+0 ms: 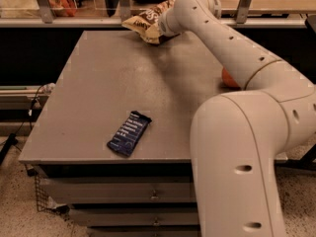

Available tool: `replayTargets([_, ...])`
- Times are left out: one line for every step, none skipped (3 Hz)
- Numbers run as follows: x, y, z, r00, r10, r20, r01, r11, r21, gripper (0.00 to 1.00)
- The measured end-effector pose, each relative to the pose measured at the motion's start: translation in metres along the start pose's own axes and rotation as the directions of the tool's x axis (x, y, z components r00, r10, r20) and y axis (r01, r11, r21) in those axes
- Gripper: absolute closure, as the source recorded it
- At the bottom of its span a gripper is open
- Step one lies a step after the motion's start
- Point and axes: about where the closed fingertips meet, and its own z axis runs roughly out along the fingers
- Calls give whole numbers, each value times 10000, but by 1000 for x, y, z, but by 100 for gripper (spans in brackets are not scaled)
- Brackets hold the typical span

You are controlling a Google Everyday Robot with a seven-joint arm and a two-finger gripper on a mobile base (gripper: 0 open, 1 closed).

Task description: Pick brown chip bag

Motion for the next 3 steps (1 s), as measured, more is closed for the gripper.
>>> replayTargets([-22, 6, -33, 9947, -775, 671, 785, 9968, -119, 93])
replayTargets([-47, 16, -93, 9770, -1075, 1841, 1288, 9858, -1080, 100])
replayTargets([-58, 41, -159, 9412, -763, 3291, 1827, 9344, -3057, 100])
